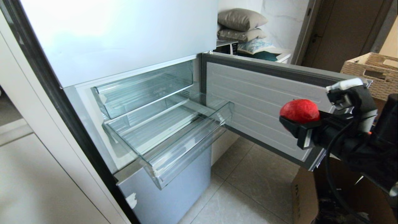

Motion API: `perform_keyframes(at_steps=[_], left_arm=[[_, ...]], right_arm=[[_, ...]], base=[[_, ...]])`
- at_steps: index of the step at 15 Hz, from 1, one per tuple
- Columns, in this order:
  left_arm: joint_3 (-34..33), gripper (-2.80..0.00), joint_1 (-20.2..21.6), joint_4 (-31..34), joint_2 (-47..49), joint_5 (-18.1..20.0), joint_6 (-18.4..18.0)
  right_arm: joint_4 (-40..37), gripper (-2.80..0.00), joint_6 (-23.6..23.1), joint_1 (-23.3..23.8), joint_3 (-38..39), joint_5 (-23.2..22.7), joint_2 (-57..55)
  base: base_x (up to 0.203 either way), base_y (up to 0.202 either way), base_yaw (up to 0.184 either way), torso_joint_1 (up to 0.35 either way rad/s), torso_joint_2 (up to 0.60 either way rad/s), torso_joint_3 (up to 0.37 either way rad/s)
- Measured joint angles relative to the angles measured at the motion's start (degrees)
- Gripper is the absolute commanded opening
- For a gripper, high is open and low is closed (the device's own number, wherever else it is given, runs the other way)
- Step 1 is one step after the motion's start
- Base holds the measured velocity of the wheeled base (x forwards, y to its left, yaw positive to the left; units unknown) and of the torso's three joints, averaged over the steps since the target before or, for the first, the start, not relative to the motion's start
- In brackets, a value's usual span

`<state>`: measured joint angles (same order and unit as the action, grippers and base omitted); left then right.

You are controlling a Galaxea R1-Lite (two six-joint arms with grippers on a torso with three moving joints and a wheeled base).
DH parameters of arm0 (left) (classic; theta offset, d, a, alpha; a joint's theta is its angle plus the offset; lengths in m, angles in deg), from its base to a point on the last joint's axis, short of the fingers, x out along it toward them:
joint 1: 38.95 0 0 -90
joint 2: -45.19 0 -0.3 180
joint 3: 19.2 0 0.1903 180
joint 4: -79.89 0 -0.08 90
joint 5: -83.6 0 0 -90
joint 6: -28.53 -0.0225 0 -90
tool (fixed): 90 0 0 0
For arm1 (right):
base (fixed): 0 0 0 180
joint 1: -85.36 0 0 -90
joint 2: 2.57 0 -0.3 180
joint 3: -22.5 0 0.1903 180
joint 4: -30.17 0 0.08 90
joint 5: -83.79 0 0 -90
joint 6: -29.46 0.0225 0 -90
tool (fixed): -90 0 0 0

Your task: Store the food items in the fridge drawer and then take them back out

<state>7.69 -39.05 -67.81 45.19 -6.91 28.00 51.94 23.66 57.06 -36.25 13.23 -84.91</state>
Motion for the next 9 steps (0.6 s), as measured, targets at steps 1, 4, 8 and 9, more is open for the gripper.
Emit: perform_keyframes(at_steps=[1,4,8,9], left_arm=[[0.0,-2.8,0.0,-0.01,0.0,0.0,0.0],[0.0,-2.8,-0.01,-0.01,0.0,0.0,0.0],[0.0,-2.8,0.02,-0.01,0.0,0.0,0.01],[0.0,-2.8,0.0,-0.01,0.0,0.0,0.0]], right_arm=[[-0.48,-2.8,0.07,1.01,0.66,0.11,1.35],[-4.28,-2.8,0.56,1.85,1.18,2.85,4.6],[-8.9,-2.8,2.76,1.93,0.25,5.78,6.69],[-10.52,-2.8,3.2,1.93,0.1,5.89,7.18]], base=[[0.0,0.0,0.0,0.0,0.0,0.0],[0.0,0.0,0.0,0.0,0.0,0.0],[0.0,0.0,0.0,0.0,0.0,0.0],[0.0,0.0,0.0,0.0,0.0,0.0]])
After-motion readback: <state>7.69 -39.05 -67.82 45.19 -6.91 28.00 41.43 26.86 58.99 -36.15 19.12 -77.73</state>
